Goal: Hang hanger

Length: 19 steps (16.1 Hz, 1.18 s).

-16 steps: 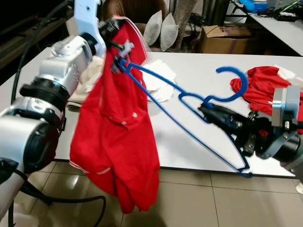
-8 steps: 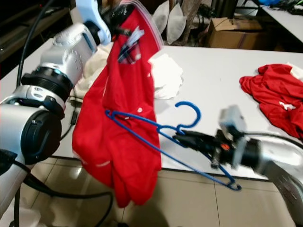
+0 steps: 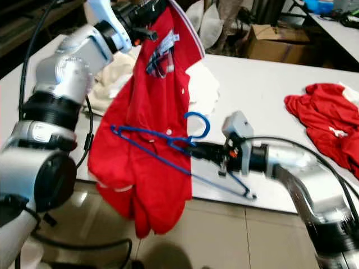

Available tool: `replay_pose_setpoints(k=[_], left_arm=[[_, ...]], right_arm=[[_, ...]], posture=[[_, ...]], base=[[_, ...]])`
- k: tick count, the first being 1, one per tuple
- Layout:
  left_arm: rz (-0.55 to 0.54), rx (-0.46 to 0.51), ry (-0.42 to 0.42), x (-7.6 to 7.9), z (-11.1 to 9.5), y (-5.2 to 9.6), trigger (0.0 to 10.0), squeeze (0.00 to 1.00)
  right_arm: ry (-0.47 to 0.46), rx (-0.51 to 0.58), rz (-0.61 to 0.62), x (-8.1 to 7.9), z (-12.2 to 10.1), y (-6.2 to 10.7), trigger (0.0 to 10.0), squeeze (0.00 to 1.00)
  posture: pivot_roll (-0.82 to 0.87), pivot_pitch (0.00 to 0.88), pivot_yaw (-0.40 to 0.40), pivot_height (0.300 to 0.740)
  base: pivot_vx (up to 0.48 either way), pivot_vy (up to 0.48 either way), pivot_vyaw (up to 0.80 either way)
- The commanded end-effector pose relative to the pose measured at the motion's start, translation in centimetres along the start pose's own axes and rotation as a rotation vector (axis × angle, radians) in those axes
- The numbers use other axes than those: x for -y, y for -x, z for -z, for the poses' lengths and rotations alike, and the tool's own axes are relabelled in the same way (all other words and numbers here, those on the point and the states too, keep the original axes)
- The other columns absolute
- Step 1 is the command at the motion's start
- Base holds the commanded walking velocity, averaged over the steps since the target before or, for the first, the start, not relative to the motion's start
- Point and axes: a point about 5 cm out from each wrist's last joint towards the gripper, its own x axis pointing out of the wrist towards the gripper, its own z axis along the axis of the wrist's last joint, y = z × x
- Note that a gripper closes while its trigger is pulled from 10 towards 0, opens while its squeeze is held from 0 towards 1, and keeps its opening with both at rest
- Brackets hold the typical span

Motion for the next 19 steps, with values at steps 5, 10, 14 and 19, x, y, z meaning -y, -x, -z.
replay_pose_setpoints(k=[5,10,14,19], left_arm=[[0.143,0.265,0.033,2.4,-7.0,0.8,10.0,0.0],[0.171,0.457,0.091,2.6,-10.6,2.0,10.0,0.0],[0.067,0.347,0.149,1.7,-7.3,1.1,10.0,0.0],[-0.042,0.023,0.092,2.3,2.3,-0.3,10.0,0.0]], right_arm=[[0.319,0.136,0.637,9.3,-8.1,4.5,10.0,0.0],[0.608,0.696,1.209,10.3,-19.7,14.5,10.0,0.0],[0.483,0.346,0.897,12.2,-11.8,8.5,10.0,0.0],[0.293,0.012,0.564,8.1,1.9,4.9,10.0,0.0]], posture=[[-0.12,0.0,-0.022,0.74],[-0.13,0.0,-0.015,0.74],[-0.13,0.0,-0.001,0.74],[-0.13,0.0,0.014,0.74]], base=[[0.0,0.0,0.0],[0.0,0.0,0.0],[0.0,0.0,0.0],[0.0,0.0,0.0]])
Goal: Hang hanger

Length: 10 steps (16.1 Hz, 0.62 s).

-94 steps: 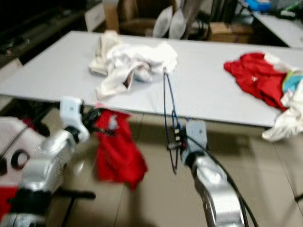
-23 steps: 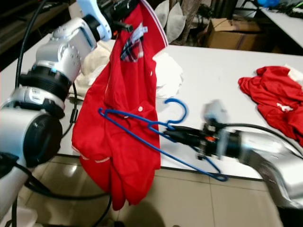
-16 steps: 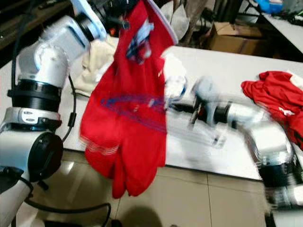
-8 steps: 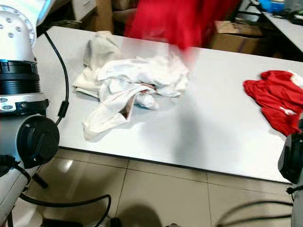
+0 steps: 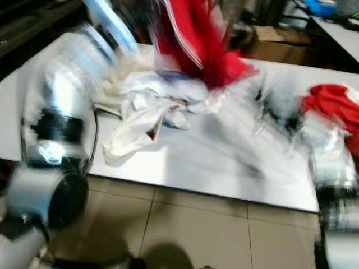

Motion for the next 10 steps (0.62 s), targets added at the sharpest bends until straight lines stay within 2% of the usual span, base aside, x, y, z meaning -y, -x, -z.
replay_pose_setpoints(k=[1,2,3,5,6,7,8,9,10], left_arm=[[-0.044,-0.113,-0.074,-0.1,3.1,0.0,10.0,0.0],[-0.082,-0.22,-0.129,-0.9,6.3,0.8,10.0,0.0],[-0.123,-0.291,-0.221,-2.0,8.0,1.7,10.0,0.0],[-0.168,-0.329,-0.32,-3.4,8.3,2.5,10.0,0.0],[-0.185,-0.352,-0.422,-4.1,8.2,3.0,10.0,0.0],[-0.188,-0.386,-0.448,-4.9,8.6,3.7,10.0,0.23],[-0.185,-0.407,-0.463,-5.2,8.8,4.2,10.0,1.0],[-0.138,-0.458,-0.485,-5.6,9.7,5.2,10.0,1.0],[-0.088,-0.511,-0.459,-5.8,10.8,6.5,10.0,1.0]], right_arm=[[-0.021,0.016,-0.078,-1.5,-0.1,1.8,10.0,0.0],[-0.044,-0.002,-0.159,-3.5,0.5,3.5,10.0,0.0],[-0.064,-0.009,-0.216,-4.3,0.3,5.2,10.0,0.0],[-0.068,-0.016,-0.277,-4.9,-0.6,7.2,10.0,0.0],[-0.075,-0.018,-0.317,-5.3,-1.2,8.1,10.0,0.0],[-0.07,-0.012,-0.343,-5.4,-2.2,9.2,10.0,0.0],[-0.067,-0.005,-0.349,-5.3,-2.9,9.8,10.0,0.0],[-0.073,0.001,-0.346,-5.2,-4.4,11.1,10.0,0.0],[-0.072,-0.006,-0.338,-4.9,-5.6,12.3,10.0,0.0]], posture=[[-0.15,0.0,0.036,0.74],[-0.15,0.0,0.043,0.74],[-0.16,0.0,0.051,0.74],[-0.17,0.0,0.065,0.74],[-0.17,0.0,0.072,0.74],[-0.18,0.0,0.081,0.74],[-0.18,0.0,0.084,0.74],[-0.19,0.0,0.092,0.74],[-0.2,0.0,0.092,0.74]], base=[[0.0,0.0,0.0],[0.0,0.0,0.0],[0.0,0.0,0.0],[0.0,0.0,0.0],[0.0,0.0,0.0],[0.0,0.0,0.0],[0.0,0.0,0.0],[0.0,0.0,0.0],[0.0,0.0,0.0]])
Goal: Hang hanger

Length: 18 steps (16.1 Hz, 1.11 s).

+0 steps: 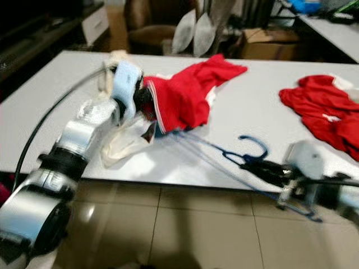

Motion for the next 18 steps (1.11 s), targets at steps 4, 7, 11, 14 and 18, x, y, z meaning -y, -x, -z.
replay_pose_setpoints(k=[4,7,11,14,18], left_arm=[[0.288,-0.254,-0.11,0.6,4.5,4.6,10.0,1.0],[0.426,-0.259,-0.145,1.1,4.7,7.5,10.0,1.0],[0.376,-0.266,-0.229,0.8,6.1,10.8,10.0,1.0],[0.131,0.068,0.119,1.1,4.6,12.2,10.0,1.0],[-0.143,0.158,0.211,3.5,5.4,13.5,10.0,0.0]], right_arm=[[0.031,0.044,0.011,0.0,-3.8,3.0,10.0,0.0],[0.018,0.118,0.062,0.6,-4.6,2.2,10.0,0.0],[-0.106,0.196,0.187,1.1,-3.0,-2.5,10.0,0.0],[-0.255,0.199,0.257,-0.6,-1.8,-5.1,10.0,0.0],[-0.448,0.284,0.576,-2.2,-0.9,-6.9,10.0,0.0]], posture=[[-0.19,0.0,0.073,0.74],[-0.17,0.0,0.054,0.74],[-0.15,0.0,0.031,0.74],[-0.16,0.0,0.018,0.74],[-0.16,0.0,-0.018,0.74]], base=[[0.0,0.0,0.0],[0.0,0.0,0.0],[0.0,0.0,0.0],[0.0,0.0,0.0],[0.0,0.0,0.0]])
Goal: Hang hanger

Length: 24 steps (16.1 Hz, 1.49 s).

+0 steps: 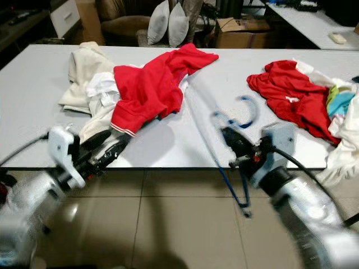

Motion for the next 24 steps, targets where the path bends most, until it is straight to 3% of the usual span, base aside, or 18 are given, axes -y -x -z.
replay_pose_setpoints(k=[1,3,4,7,9,12,15,16,17,18,20,21,24], left_arm=[[-0.06,0.006,-0.021,0.0,-0.2,0.2,10.0,0.0],[-0.12,-0.009,0.015,0.5,0.3,0.6,10.0,0.0],[-0.113,-0.023,-0.005,0.7,0.4,0.6,10.0,0.0],[-0.112,-0.054,-0.04,0.7,0.8,0.7,10.0,0.0],[-0.111,-0.062,-0.022,0.7,1.0,0.5,10.0,0.0],[-0.092,-0.057,0.046,1.2,1.1,0.0,10.0,0.0],[-0.065,-0.03,0.017,1.1,0.5,-0.1,10.0,0.0],[0.009,0.035,0.009,0.8,-1.0,-0.5,10.0,0.81],[0.049,0.053,0.0,0.7,-1.7,-0.7,10.0,1.0],[0.21,0.086,-0.05,0.9,-3.7,-1.3,10.0,1.0],[0.404,0.059,-0.089,1.0,-5.8,-2.2,10.0,1.0],[0.44,0.051,-0.099,0.9,-6.2,-2.5,10.0,1.0],[0.676,0.004,-0.217,0.8,-9.5,-5.5,10.0,1.0]], right_arm=[[0.019,0.017,0.073,0.1,0.0,0.5,10.0,0.0],[0.04,-0.037,0.003,-1.7,1.5,0.5,10.0,0.0],[0.065,-0.06,-0.017,-1.8,2.2,0.3,10.0,0.0],[0.025,-0.079,0.027,-2.0,3.0,-0.1,10.0,0.0],[0.017,-0.077,-0.008,-2.9,3.0,0.2,10.0,0.0],[0.037,-0.084,-0.069,-3.4,3.4,0.9,10.0,0.0],[0.049,-0.084,-0.131,-3.2,3.2,0.6,10.0,0.0],[0.075,-0.083,-0.181,-2.9,2.7,0.2,10.0,0.0],[0.088,-0.081,-0.207,-2.8,2.5,0.1,10.0,0.0],[0.126,-0.069,-0.3,-2.3,1.5,-0.3,10.0,0.0],[0.204,-0.102,-0.475,-1.6,0.3,-0.7,10.0,0.0],[0.228,-0.112,-0.511,-1.5,0.0,-0.9,10.0,0.0],[0.367,-0.143,-0.736,-0.6,-2.8,-2.6,10.0,0.0]], posture=[[-0.15,0.0,-0.03,0.74],[-0.14,0.0,-0.036,0.74],[-0.13,0.0,-0.04,0.74],[-0.13,0.0,-0.029,0.74],[-0.15,0.0,-0.007,0.74],[-0.16,0.0,-0.003,0.74],[-0.16,0.0,-0.01,0.74],[-0.16,0.0,-0.017,0.74],[-0.15,0.0,-0.02,0.74],[-0.14,0.0,-0.017,0.74],[-0.13,0.0,-0.012,0.74],[-0.14,0.0,-0.003,0.74],[-0.13,0.0,-0.011,0.74]], base=[[0.0,0.0,0.0],[0.0,-0.48,0.0],[0.0,-0.48,0.0],[0.0,-0.48,0.0],[0.0,-0.48,0.0],[0.0,0.16,0.0],[0.0,0.32,0.0],[0.0,0.0,0.0],[0.0,0.0,0.0],[0.0,0.0,0.0],[0.0,0.0,0.0],[0.0,0.0,0.0],[0.0,0.0,0.0]])
